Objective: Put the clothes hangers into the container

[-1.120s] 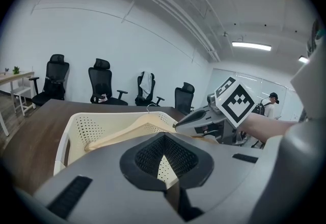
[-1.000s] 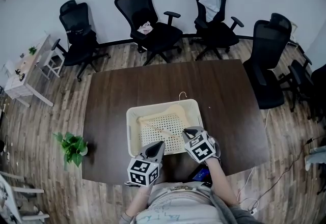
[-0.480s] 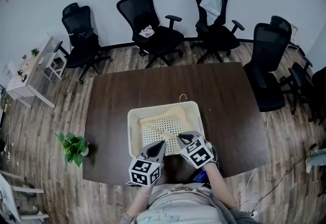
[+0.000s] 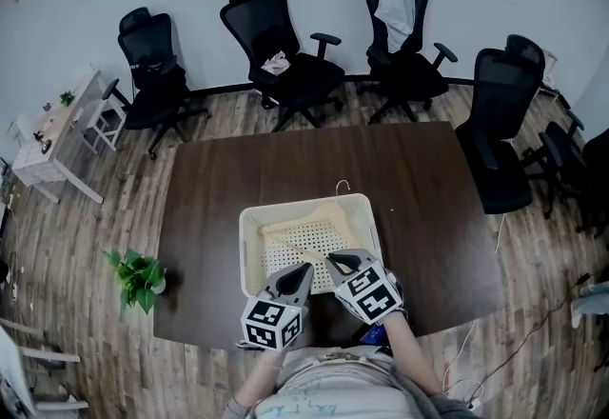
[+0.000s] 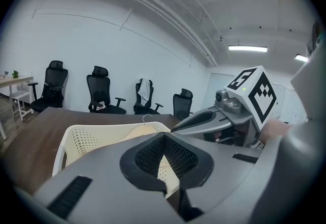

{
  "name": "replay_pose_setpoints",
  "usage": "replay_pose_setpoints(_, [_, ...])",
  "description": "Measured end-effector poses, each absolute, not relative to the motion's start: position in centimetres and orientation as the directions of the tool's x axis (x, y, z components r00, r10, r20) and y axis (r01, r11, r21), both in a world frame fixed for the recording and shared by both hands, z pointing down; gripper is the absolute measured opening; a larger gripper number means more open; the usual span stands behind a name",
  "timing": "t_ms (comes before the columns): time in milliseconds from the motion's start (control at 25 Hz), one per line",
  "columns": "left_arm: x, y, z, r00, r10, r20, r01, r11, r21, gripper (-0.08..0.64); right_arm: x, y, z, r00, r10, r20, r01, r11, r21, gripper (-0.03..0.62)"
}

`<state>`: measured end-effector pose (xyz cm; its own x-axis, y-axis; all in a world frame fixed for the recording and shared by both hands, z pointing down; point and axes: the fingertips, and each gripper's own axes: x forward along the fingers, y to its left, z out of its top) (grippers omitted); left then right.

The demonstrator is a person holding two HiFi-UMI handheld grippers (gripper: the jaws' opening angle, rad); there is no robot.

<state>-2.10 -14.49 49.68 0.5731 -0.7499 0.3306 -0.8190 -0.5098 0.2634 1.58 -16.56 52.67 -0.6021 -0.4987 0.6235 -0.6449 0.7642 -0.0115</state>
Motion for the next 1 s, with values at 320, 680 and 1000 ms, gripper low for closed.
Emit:
replay_pose_setpoints(320, [-1.8,-14.8,47.3,0.587,-0.761,0.277,-0.808,-0.532,0.251,0.011,1.3,-16.8,50.3,-0.635,-0.533,0.559,-0.659,0.751,-0.033,0.029])
replay_pose_setpoints(680, [-1.5,-14.9,45.6,0.600,-0.760,0.248,-0.799,-0.553,0.236,0.011,1.2,-16.3,48.3,-0.659,-0.544,0.519,-0.649,0.761,-0.027,0.028])
replay_pose_setpoints(1000, [-1.4,-15.2,43.6,0.608,-0.767,0.207,-0.792,-0.567,0.226,0.011,1.2,-16.0,46.0,-0.682,-0.562,0.468,-0.639,0.769,-0.007,0.023])
